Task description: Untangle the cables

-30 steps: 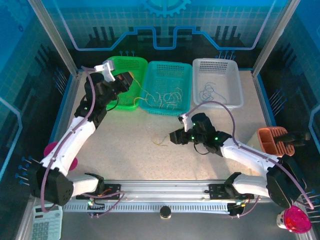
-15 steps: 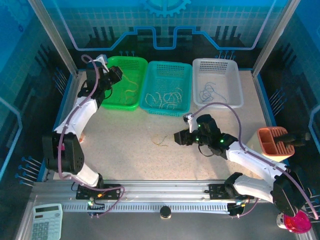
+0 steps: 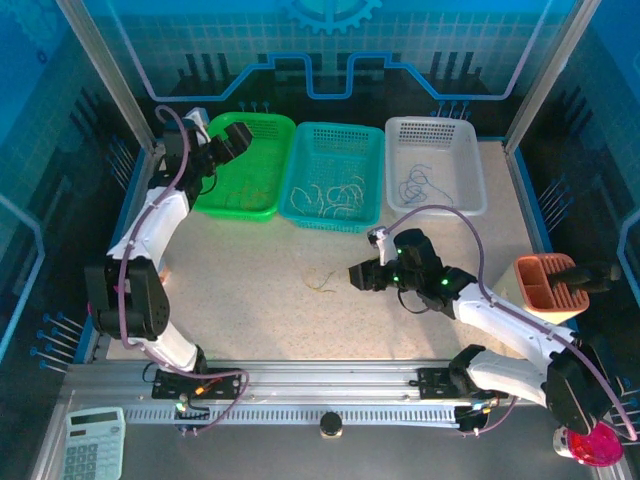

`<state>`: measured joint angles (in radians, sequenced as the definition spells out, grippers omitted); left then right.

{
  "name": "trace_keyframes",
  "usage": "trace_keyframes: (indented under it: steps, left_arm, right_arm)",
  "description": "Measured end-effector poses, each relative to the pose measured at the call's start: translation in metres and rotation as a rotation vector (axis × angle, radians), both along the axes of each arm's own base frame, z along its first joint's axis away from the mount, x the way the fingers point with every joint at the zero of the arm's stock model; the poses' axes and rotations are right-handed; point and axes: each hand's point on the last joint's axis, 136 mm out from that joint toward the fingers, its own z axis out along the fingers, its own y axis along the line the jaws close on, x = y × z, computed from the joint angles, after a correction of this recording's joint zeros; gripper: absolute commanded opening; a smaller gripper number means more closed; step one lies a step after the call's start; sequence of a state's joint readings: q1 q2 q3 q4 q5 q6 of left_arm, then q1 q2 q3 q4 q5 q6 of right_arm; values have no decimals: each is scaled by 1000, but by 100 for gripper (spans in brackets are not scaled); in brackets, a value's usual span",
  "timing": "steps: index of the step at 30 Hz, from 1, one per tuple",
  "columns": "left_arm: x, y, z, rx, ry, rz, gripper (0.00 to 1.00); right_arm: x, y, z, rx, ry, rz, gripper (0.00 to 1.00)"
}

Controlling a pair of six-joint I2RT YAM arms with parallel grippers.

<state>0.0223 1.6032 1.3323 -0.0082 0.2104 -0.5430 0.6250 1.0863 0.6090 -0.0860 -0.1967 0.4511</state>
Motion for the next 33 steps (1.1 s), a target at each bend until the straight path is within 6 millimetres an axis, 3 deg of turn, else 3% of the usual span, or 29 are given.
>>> trace_keyframes:
  steps: [4,8,11,17,24,33]
  left_arm:
    - [-21,-13,19,-36,-42,-32,99]
    - [-55,-44,26,-68,-74,-101,99]
    - [-83,-71,14,-89,-56,-161,99]
    - [-135,-106,-35,-112,31,-238,99]
    - [-162,-103,-73,-139,99,-206,99]
    - [-166,-99,-63,-151,66,-184,99]
  right_arm:
    - [1,1,-6,-9,15,2,52]
    - [2,3,-13,-17,31,5,52]
    - [4,5,-22,-28,50,8,52]
    - [5,9,-49,-60,128,1,53]
    - [-6,26,-76,-100,218,38,53]
    - [3,53,-83,-89,251,51,52]
